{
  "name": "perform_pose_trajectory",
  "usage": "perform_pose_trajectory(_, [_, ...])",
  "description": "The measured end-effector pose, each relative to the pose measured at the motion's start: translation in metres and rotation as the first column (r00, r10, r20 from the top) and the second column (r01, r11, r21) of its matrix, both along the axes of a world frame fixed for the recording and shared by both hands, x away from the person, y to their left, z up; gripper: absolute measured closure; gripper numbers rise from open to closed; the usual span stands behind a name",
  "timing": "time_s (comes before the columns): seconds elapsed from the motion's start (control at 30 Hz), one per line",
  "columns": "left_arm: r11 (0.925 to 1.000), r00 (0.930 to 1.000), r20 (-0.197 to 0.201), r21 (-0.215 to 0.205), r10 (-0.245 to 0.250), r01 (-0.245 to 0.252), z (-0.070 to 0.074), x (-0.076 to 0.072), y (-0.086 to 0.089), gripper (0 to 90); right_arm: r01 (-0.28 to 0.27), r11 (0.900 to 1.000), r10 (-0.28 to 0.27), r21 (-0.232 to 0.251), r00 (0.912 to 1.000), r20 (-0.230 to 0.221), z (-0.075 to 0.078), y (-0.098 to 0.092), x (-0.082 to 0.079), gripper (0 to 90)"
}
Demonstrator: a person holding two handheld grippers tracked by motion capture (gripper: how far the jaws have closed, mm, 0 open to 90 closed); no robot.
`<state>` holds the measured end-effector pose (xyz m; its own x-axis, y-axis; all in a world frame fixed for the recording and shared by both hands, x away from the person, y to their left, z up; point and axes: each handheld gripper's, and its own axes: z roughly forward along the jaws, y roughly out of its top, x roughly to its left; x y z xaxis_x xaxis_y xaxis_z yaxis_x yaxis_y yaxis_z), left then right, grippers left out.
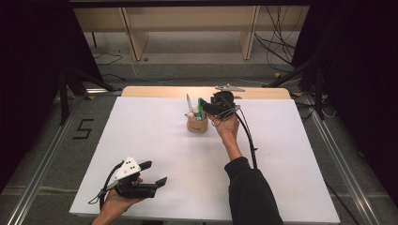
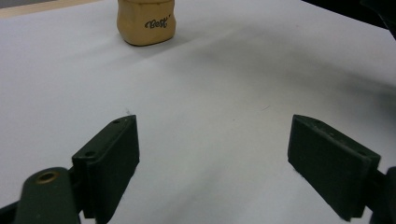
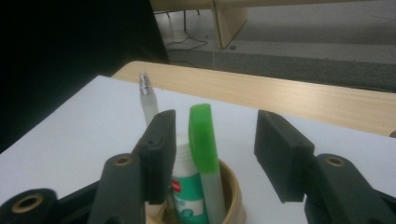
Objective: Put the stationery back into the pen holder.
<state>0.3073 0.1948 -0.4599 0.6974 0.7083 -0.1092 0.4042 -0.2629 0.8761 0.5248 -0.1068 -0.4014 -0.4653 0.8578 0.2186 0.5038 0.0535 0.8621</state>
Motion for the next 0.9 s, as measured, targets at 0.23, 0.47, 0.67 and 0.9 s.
perform_pose_trajectory(0.23, [0.9998,1.0,-0.007,-0.018,0.006,-0.006,0.0,0.001,0.001,16.1,-0.049,0.999,0.049,0.016,0.9987,0.012,0.006,-0.011,-0.019,44.4])
perform_pose_trajectory(0.47, [0.9994,0.9999,-0.01,-0.034,0.007,-0.008,0.0,0.001,0.002,16.1,-0.102,0.995,0.102,0.009,0.9947,0.01,0.01,-0.018,-0.038,38.2])
perform_pose_trajectory(0.67, [0.999,0.9998,-0.016,-0.045,0.009,-0.01,0.0,0.002,0.004,16.0,-0.137,0.991,0.136,0.007,0.9905,0.018,0.014,-0.024,-0.054,36.1])
perform_pose_trajectory(0.9, [0.9988,0.9998,-0.018,-0.049,0.005,-0.006,0.0,0.002,0.003,15.9,-0.168,0.986,0.168,0.022,0.9857,0.014,0.016,-0.027,-0.068,33.1])
